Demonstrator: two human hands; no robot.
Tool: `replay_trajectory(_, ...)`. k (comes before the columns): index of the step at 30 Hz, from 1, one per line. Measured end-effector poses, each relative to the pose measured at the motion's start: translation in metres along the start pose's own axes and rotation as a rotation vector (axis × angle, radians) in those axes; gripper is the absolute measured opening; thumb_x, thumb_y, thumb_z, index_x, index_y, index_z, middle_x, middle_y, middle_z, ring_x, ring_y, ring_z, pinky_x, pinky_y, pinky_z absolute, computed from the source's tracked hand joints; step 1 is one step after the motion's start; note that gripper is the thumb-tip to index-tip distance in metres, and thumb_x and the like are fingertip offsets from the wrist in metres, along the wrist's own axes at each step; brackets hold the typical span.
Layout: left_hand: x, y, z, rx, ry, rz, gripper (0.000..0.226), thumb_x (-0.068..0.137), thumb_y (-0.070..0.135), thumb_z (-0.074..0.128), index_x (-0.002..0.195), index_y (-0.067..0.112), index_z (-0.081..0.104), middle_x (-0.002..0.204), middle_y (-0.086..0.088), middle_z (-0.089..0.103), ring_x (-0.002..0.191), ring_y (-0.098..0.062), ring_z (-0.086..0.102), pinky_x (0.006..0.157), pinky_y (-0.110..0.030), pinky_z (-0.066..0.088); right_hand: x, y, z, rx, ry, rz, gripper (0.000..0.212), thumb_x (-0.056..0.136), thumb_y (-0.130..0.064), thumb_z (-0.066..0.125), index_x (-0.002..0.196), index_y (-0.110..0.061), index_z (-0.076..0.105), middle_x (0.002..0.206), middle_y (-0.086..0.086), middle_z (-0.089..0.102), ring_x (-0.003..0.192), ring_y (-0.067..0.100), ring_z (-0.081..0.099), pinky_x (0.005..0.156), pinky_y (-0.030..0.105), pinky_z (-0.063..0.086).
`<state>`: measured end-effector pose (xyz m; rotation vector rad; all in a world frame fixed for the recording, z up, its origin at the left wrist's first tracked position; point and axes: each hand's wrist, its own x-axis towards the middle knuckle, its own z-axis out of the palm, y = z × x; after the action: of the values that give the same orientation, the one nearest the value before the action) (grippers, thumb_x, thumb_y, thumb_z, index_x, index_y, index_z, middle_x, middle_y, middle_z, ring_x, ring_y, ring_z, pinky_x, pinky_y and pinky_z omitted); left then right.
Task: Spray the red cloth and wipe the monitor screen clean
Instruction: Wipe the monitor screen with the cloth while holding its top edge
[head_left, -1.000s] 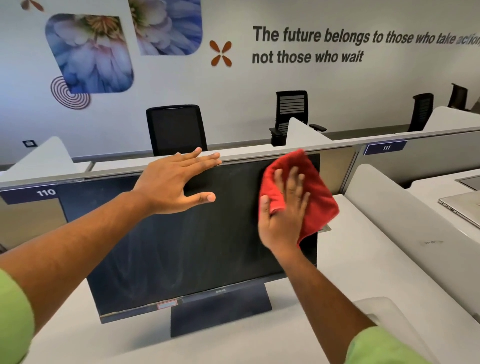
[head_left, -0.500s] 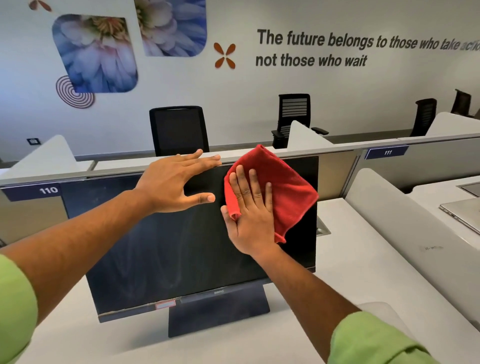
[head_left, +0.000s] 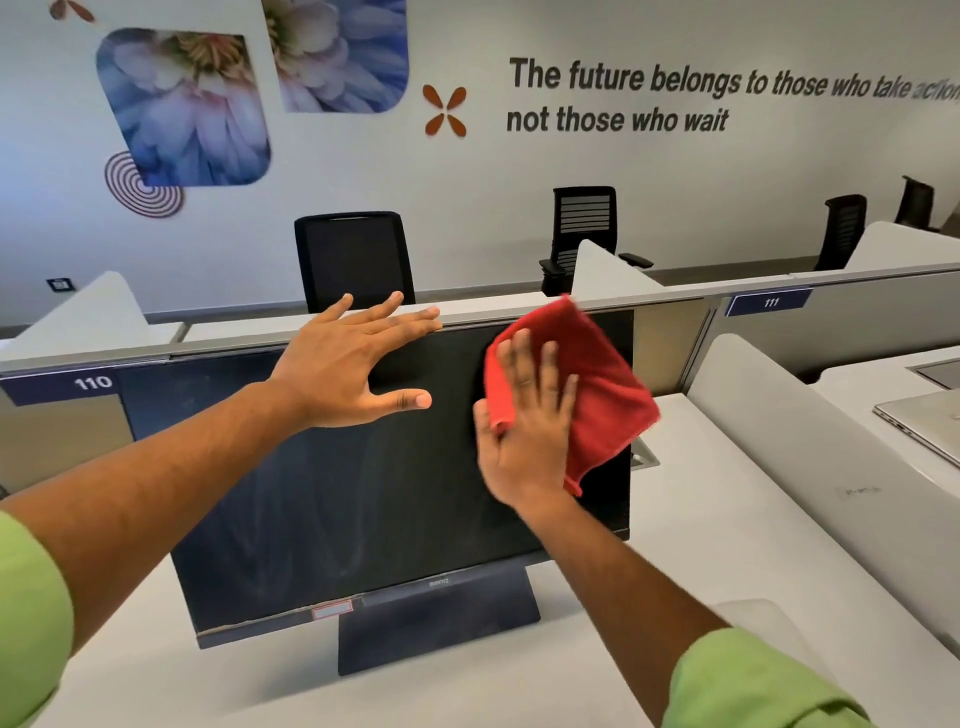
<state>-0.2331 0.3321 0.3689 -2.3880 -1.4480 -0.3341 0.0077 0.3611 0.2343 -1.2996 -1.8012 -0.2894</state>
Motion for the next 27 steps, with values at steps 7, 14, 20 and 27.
replay_trajectory(7, -0.001, 0.002, -0.002, -0.008, 0.005, -0.008, 0.092, 0.082, 0.095, 0.025, 0.16, 0.048, 0.013, 0.164, 0.014, 0.03, 0.156, -0.01, 0.013, 0.126, -0.056, 0.016, -0.005, 0.046, -0.017, -0.086, -0.054, -0.232, 0.067, 0.108, -0.055, 0.032, 0.17, -0.033, 0.017, 0.178, -0.011, 0.012, 0.166, 0.021, 0.009, 0.129, 0.062, 0.016)
replay_trajectory(14, 0.003, -0.001, 0.0, -0.023, 0.007, -0.024, 0.089, 0.082, 0.095, 0.025, 0.159, 0.052, 0.012, 0.163, 0.005, 0.035, 0.156, -0.009, 0.011, 0.126, -0.057, 0.016, 0.034, 0.039, -0.027, 0.047, 0.014, 0.166, 0.069, 0.109, -0.058, 0.012, 0.171, -0.029, -0.003, 0.18, -0.005, -0.002, 0.166, 0.026, -0.008, 0.132, 0.06, 0.005)
replay_trajectory(20, 0.002, -0.004, 0.001, -0.022, -0.006, -0.015, 0.093, 0.08, 0.096, 0.028, 0.159, 0.051, 0.009, 0.164, 0.005, 0.032, 0.156, -0.01, 0.009, 0.125, -0.059, 0.014, -0.01, -0.011, 0.004, 0.026, -0.118, -0.266, 0.069, 0.11, -0.056, 0.027, 0.171, -0.028, 0.011, 0.18, -0.006, 0.004, 0.166, 0.027, 0.002, 0.132, 0.058, 0.003)
replay_trajectory(27, 0.002, -0.004, -0.001, -0.033, -0.044, 0.015, 0.089, 0.083, 0.095, 0.024, 0.159, 0.052, 0.008, 0.164, 0.029, 0.018, 0.157, -0.008, 0.0, 0.125, -0.061, 0.011, -0.054, 0.058, -0.012, 0.001, -0.047, -0.054, 0.064, 0.11, -0.052, 0.031, 0.169, -0.032, 0.022, 0.178, -0.01, 0.017, 0.165, 0.024, 0.013, 0.129, 0.061, 0.017)
